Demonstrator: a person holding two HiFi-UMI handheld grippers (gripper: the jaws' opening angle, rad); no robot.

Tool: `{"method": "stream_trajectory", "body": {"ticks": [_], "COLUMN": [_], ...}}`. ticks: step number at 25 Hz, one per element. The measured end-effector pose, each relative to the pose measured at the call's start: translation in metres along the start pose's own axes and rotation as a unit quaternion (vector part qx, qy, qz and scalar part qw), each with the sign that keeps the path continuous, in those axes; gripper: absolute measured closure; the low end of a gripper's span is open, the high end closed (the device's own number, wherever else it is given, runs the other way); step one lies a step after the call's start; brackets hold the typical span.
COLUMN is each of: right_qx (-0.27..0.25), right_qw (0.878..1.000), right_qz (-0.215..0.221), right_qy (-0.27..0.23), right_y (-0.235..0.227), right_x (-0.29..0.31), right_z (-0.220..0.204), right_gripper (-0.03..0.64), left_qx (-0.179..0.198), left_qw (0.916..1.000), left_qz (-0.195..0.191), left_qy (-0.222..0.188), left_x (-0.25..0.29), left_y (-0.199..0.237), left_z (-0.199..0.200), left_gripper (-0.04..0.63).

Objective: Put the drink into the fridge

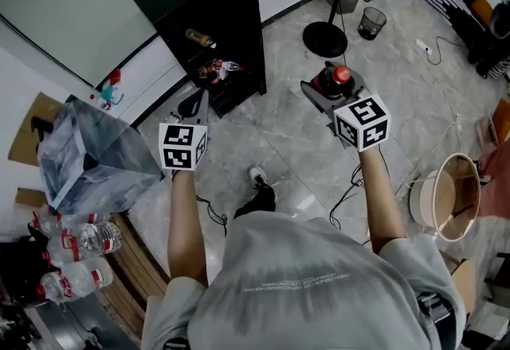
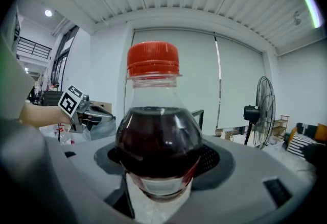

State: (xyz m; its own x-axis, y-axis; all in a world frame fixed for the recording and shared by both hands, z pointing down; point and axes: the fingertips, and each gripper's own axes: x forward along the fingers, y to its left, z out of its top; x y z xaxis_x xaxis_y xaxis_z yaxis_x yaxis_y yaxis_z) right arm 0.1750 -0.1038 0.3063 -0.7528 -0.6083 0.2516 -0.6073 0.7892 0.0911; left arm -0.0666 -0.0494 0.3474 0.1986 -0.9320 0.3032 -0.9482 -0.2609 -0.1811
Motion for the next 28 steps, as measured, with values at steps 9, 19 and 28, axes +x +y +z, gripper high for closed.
{"method": "stream_trajectory", "body": {"ticks": [9, 19, 28], "right_qx": [0.002, 0.003, 0.002], "right_qw": [1.000, 0.999, 0.997], "right_qz": [0.005, 0.024, 0.051], "right_qy": [0.010, 0.031, 0.051], "right_y": [-0.039, -0.044, -0.037], "right_x": [0.124, 0.240, 0.305], "right_z": [0.027, 0.035, 0.023], "right_gripper": [0.304, 0.304, 0.304], "left_qx": [-0.020, -0.039, -0.066], "left_qw": [0.9997, 0.9990, 0.9970], "left_qz": [-0.007, 0.000, 0.016], "left_qy": [0.010, 0.021, 0.037], "left_x": [0.094, 0.148, 0.173], "left_y": [0.090, 0.174, 0.199], "left_z": [0.004, -0.019, -0.052], "left_gripper": [0.580, 0.580, 0.580]}}
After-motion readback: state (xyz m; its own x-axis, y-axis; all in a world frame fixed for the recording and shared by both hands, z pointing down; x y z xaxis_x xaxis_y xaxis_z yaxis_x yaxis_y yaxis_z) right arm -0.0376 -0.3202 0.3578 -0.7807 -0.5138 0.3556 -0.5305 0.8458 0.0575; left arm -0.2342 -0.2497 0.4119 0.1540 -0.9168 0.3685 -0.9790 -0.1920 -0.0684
